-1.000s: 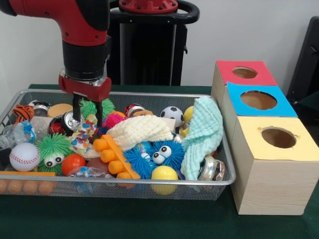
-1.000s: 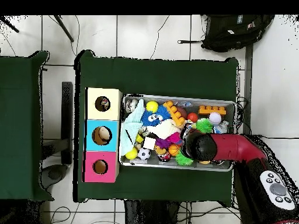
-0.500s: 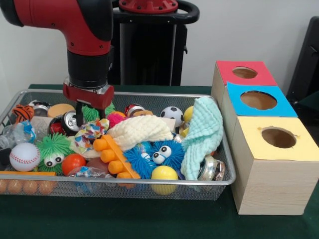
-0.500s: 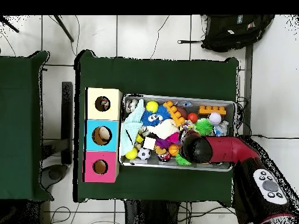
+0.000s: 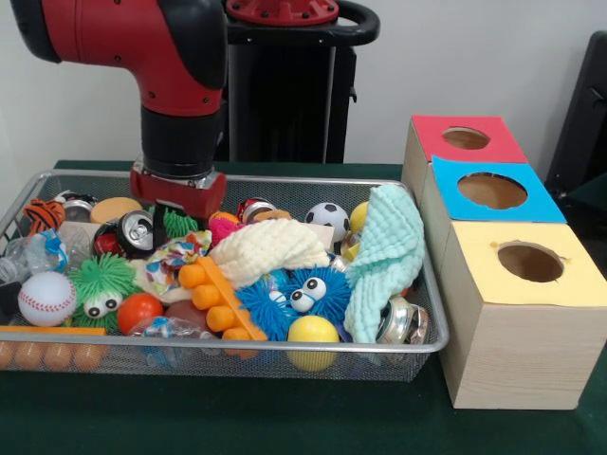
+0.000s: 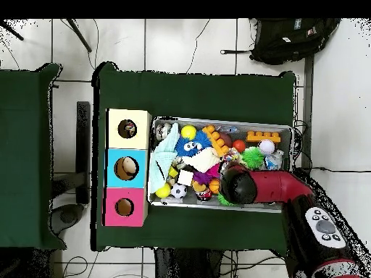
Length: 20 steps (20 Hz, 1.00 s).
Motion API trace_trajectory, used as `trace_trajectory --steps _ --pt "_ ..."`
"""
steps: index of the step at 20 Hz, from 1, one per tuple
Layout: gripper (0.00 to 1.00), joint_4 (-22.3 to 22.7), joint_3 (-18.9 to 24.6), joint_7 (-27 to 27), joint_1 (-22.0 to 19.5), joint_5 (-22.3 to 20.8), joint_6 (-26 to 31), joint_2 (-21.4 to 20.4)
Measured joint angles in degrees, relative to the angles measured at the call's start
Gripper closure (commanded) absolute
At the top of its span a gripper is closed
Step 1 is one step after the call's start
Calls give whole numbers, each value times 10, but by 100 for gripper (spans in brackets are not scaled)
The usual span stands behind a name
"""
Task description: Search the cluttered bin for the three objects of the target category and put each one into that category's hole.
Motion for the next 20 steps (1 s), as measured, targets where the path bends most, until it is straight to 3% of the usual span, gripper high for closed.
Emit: trace_trajectory --steps 2,3,10,20 --pt "0 0 -7 0 4 -2 -13 1" --pt "100 0 -20 0 12 -6 -36 1" --pt "100 0 -33 0 19 -6 -76 1" --pt "100 0 -37 0 23 -6 -75 -18"
